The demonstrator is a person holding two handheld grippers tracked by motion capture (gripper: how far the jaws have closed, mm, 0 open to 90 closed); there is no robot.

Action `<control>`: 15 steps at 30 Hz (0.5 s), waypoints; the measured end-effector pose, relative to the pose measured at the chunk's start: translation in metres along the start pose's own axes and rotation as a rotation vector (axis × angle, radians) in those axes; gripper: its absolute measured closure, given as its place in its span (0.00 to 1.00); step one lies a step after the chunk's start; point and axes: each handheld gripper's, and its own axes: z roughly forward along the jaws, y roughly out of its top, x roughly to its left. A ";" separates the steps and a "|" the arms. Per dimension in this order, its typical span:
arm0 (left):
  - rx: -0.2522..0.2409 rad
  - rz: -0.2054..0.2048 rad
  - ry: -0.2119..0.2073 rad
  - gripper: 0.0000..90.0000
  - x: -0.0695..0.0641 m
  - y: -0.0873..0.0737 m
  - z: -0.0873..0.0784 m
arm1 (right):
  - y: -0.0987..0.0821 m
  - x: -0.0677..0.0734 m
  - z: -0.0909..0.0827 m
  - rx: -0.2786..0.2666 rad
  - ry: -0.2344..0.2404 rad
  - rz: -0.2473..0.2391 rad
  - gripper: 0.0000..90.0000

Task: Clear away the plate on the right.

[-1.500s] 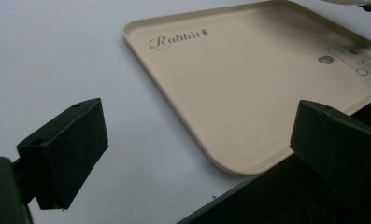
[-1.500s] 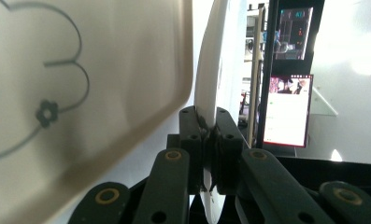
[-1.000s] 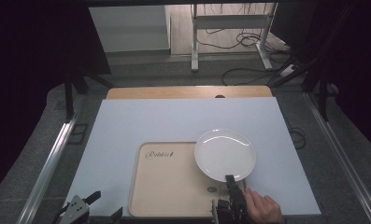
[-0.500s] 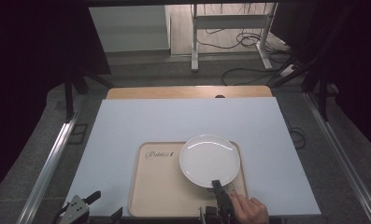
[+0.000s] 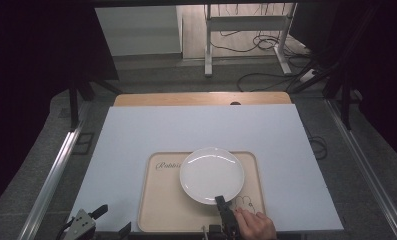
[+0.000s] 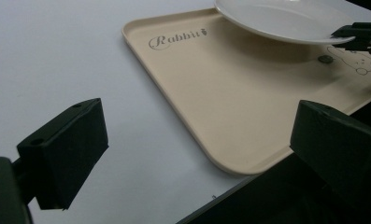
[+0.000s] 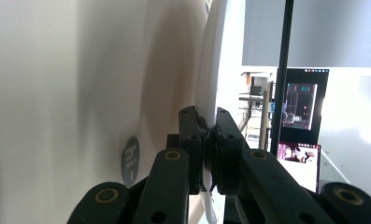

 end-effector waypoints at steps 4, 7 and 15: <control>0.000 0.001 -0.001 0.04 0.000 0.000 0.000 | 0.008 0.002 0.003 -0.016 0.012 -0.013 0.94; 0.000 0.001 -0.001 0.04 0.000 0.000 0.000 | 0.012 0.004 0.006 -0.026 0.018 -0.017 0.94; -0.001 0.004 -0.002 0.04 0.000 0.000 0.000 | 0.018 0.010 0.011 -0.028 0.044 -0.029 0.94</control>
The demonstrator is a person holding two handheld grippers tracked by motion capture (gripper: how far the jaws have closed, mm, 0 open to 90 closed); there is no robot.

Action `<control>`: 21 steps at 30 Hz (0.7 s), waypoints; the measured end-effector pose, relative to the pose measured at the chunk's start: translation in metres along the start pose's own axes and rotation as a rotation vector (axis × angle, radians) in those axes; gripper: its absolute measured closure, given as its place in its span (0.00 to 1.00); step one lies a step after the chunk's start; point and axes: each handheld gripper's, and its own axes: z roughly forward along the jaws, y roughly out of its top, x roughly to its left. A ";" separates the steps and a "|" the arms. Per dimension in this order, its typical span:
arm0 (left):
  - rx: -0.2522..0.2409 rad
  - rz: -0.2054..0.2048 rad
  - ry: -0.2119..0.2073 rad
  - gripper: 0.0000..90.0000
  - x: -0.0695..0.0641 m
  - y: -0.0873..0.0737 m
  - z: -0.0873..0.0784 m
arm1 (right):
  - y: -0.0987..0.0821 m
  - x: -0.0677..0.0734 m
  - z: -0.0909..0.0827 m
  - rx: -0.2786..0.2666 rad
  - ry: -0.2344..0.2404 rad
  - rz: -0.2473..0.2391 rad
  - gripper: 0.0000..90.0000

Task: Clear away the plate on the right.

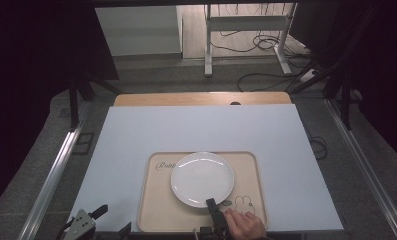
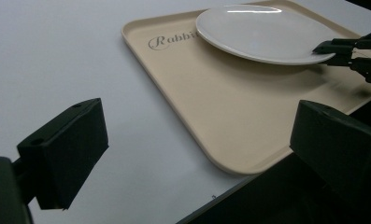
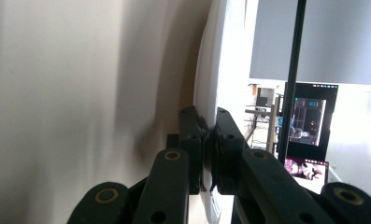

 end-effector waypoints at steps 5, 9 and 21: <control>0.001 0.001 0.000 0.04 0.000 0.000 0.000 | 0.001 0.000 0.002 -0.002 0.010 0.013 0.94; 0.002 0.000 0.000 0.04 0.000 0.000 0.000 | 0.001 0.001 0.003 -0.007 0.028 0.015 0.95; 0.001 0.001 0.000 0.04 0.000 0.000 0.000 | 0.003 0.003 0.006 -0.014 0.052 0.018 0.95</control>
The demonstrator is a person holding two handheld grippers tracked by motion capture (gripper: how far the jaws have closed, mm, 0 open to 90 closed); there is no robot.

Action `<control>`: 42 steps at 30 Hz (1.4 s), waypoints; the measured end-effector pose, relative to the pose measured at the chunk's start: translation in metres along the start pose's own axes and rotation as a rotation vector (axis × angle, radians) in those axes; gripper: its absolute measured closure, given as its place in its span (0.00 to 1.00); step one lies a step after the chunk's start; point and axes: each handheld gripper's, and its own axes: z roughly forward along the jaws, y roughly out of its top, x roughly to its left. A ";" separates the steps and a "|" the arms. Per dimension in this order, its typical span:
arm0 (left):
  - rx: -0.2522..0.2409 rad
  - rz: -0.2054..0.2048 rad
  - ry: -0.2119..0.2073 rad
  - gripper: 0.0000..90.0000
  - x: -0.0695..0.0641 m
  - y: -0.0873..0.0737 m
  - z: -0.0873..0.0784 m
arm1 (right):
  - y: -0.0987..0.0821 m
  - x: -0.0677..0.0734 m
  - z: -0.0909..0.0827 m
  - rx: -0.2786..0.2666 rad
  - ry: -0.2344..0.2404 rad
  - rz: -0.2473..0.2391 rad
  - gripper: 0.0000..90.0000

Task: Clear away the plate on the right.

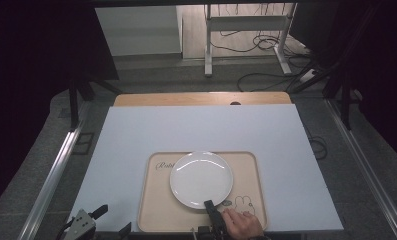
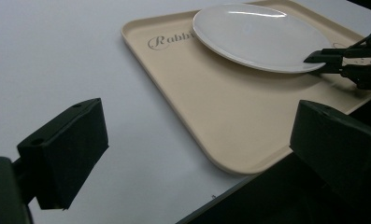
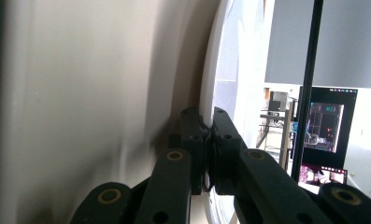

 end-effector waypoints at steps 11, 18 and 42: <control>-0.001 0.000 0.000 0.04 0.000 0.000 0.000 | -0.002 0.002 0.003 0.001 0.027 0.000 0.94; -0.001 0.001 0.000 0.04 0.000 0.000 0.000 | 0.000 0.000 0.000 0.045 0.005 0.011 0.93; -0.003 0.000 0.000 0.04 0.000 0.000 0.000 | -0.002 -0.010 -0.010 0.050 0.018 0.056 0.70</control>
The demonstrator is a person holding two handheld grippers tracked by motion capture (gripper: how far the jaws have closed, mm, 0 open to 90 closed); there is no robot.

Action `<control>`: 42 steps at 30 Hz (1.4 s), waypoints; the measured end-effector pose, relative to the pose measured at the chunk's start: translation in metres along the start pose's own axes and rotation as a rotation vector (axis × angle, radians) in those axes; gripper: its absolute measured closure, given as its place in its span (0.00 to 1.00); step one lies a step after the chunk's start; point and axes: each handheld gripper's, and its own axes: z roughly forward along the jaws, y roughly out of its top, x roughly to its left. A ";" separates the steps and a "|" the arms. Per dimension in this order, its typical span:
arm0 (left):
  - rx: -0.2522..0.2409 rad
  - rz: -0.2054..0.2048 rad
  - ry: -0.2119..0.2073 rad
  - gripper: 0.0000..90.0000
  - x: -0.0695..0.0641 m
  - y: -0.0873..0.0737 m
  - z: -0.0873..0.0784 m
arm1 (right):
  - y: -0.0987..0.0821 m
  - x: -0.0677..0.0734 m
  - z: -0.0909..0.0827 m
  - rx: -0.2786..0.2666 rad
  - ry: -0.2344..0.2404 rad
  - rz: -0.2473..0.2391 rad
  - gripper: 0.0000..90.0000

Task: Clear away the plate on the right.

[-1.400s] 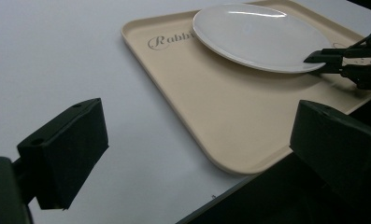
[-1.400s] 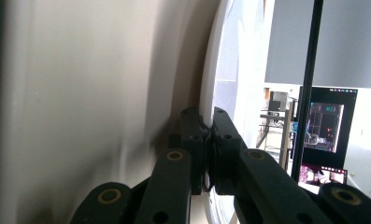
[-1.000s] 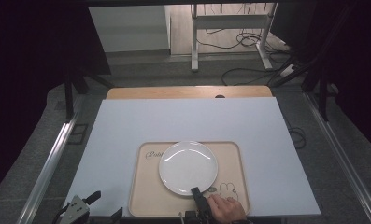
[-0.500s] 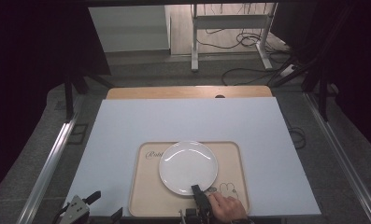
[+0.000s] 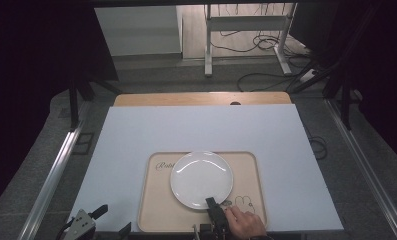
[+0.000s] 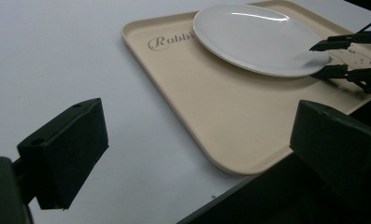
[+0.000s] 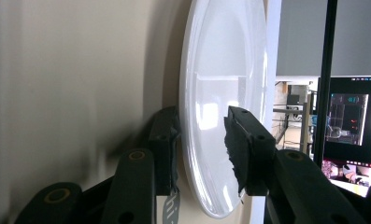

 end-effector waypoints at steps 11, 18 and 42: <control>-0.002 -0.001 0.000 0.04 0.000 0.000 0.000 | -0.003 -0.003 -0.009 -0.005 0.015 0.001 0.67; -0.003 -0.003 0.000 0.04 0.000 0.000 0.000 | -0.005 -0.006 -0.012 -0.022 0.009 0.014 0.64; -0.003 -0.003 -0.004 0.04 0.001 0.000 0.001 | -0.021 -0.016 -0.021 -0.034 -0.002 0.114 0.52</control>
